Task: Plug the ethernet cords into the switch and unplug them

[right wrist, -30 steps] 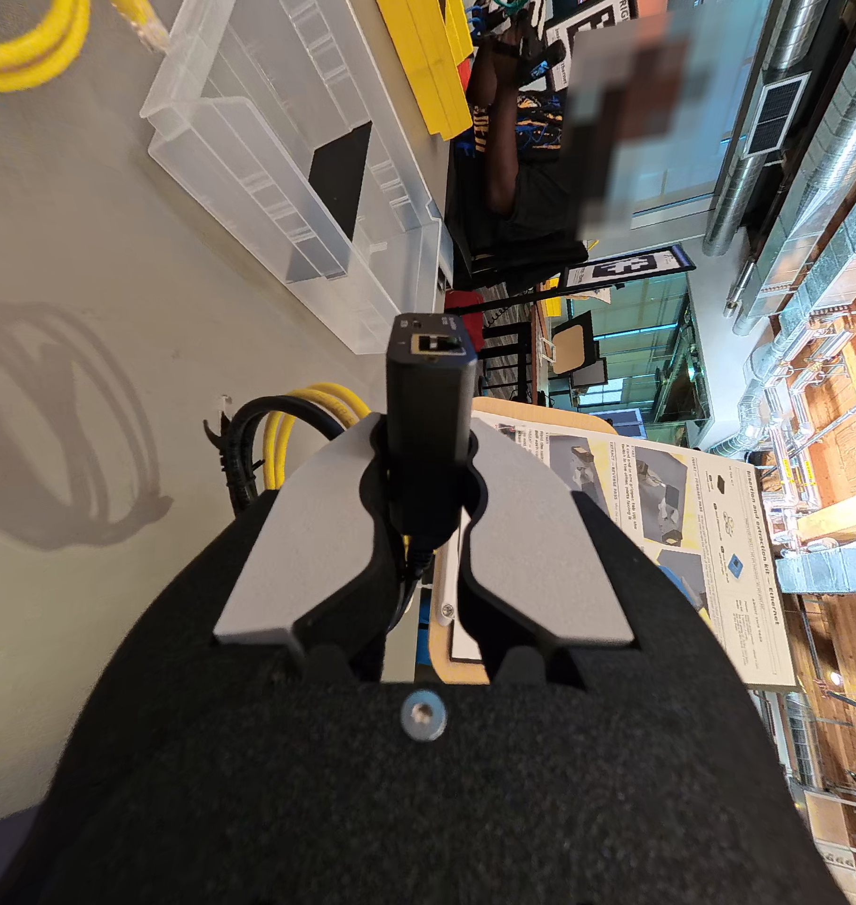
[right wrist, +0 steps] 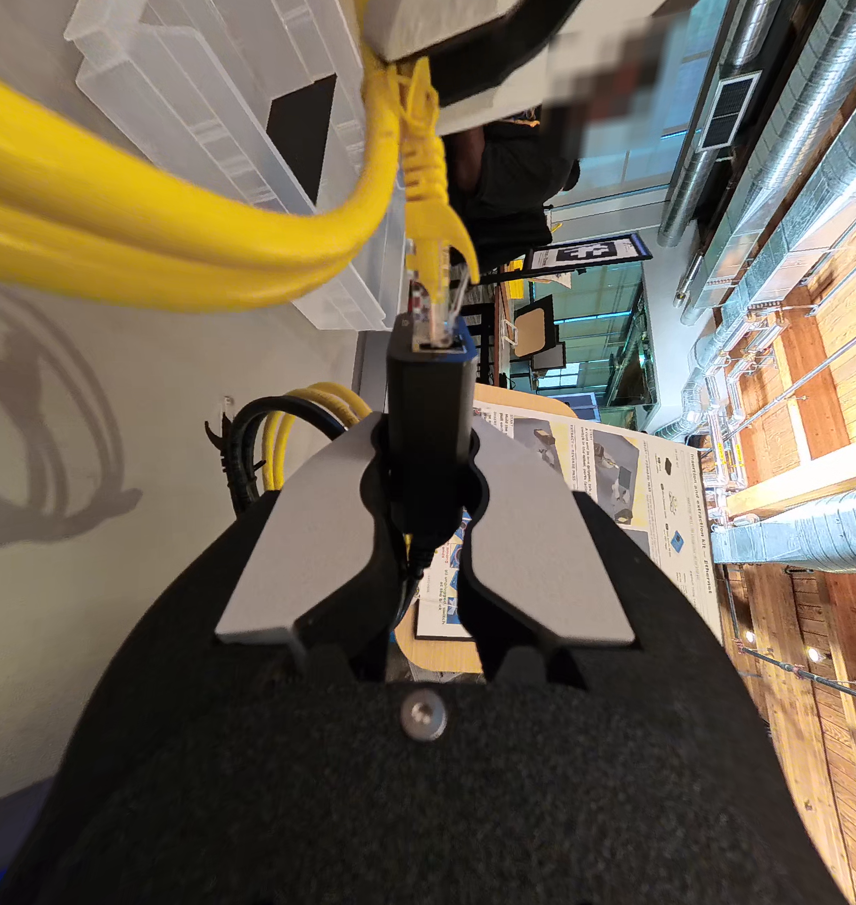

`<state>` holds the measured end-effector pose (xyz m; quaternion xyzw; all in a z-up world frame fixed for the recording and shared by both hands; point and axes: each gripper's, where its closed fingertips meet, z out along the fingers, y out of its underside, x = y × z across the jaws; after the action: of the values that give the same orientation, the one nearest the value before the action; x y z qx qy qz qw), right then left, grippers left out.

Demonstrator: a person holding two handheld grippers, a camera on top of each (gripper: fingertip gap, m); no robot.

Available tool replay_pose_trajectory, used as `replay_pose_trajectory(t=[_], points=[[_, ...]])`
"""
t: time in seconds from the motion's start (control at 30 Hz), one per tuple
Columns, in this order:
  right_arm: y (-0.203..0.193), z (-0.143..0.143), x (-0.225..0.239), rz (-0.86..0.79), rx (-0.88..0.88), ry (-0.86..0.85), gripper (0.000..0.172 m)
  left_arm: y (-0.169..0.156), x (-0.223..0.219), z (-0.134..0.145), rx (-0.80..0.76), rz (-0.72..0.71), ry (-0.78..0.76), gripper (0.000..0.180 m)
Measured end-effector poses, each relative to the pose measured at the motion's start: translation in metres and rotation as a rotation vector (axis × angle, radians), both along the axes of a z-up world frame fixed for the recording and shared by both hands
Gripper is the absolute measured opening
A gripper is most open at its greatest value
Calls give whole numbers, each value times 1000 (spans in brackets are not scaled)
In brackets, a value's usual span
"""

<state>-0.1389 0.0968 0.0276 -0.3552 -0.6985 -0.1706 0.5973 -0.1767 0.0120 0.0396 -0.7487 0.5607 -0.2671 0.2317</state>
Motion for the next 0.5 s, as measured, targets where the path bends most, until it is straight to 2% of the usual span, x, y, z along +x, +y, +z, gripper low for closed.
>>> replay_pose_trajectory(t=[0.5], points=[[6,-7,1,-54,39,-60,25,8,-2,-6,-74,88,-13,10]])
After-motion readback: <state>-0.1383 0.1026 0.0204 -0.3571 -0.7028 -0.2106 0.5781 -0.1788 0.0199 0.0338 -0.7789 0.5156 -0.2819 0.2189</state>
